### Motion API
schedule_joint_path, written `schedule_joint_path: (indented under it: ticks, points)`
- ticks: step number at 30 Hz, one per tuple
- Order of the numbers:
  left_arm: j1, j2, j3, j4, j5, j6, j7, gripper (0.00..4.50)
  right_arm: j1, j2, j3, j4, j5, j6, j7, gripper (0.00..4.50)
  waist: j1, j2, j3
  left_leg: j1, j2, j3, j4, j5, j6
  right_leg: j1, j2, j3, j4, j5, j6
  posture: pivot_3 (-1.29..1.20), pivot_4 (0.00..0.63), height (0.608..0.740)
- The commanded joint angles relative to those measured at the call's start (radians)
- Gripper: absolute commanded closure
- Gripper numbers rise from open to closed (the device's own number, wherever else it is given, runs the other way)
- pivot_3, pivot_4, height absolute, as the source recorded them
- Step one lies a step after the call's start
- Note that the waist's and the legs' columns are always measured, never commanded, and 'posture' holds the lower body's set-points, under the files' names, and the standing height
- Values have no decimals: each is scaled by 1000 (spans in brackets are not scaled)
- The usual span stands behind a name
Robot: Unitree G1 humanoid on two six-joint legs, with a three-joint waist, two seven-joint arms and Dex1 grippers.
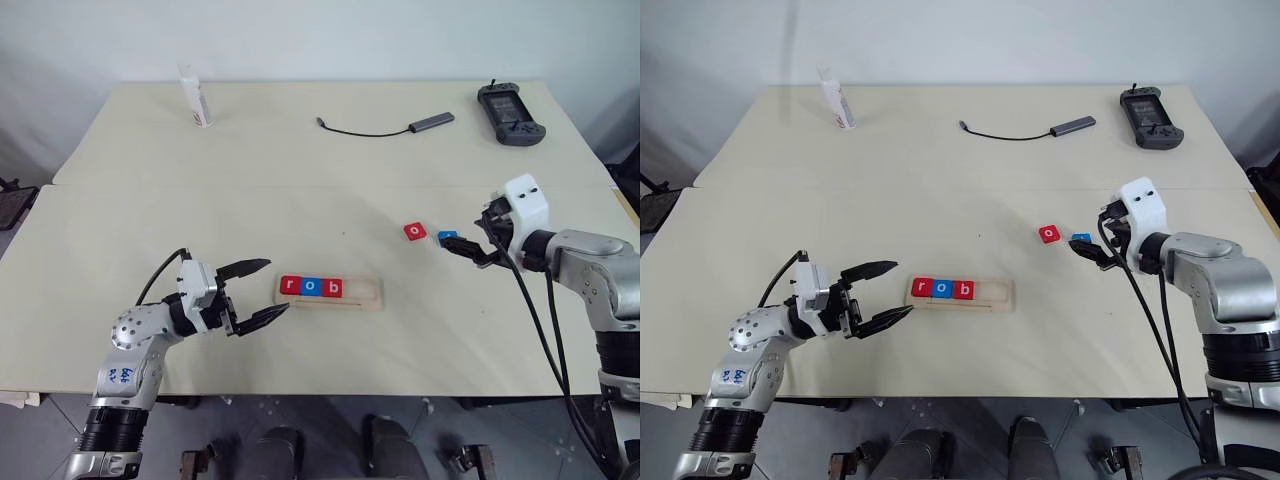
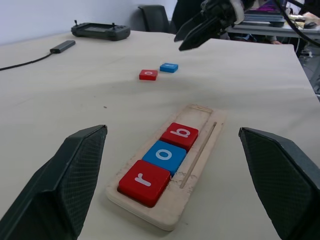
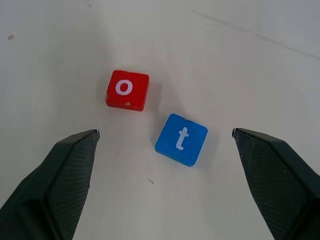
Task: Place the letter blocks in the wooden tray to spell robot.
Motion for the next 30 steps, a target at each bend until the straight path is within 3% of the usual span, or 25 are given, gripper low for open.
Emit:
schedule_joint_path:
  ticks: [1, 19, 30]
  points:
    - [21, -2, 9, -56, 6, -21, 16, 0, -39, -12, 7, 5, -18, 9, 5, 40, -1, 0, 0, 0, 0, 0, 0, 0, 0, 0, 0, 0, 0, 0, 0, 0, 150, 740]
    - [-1, -7, 10, -55, 6, -33, 40, 0, -159, 121, 33, 60, -35, 79, -47, 40, -3, 0, 0, 0, 0, 0, 0, 0, 0, -1, 1, 0, 0, 0, 0, 0, 150, 740]
    - [-6, -7, 9, -49, 9, -40, 43, 0, -249, 266, 110, 338, -160, -93, -111, 40, -6, 0, 0, 0, 0, 0, 0, 0, 0, -1, 1, 0, 1, 0, 0, 0, 150, 740]
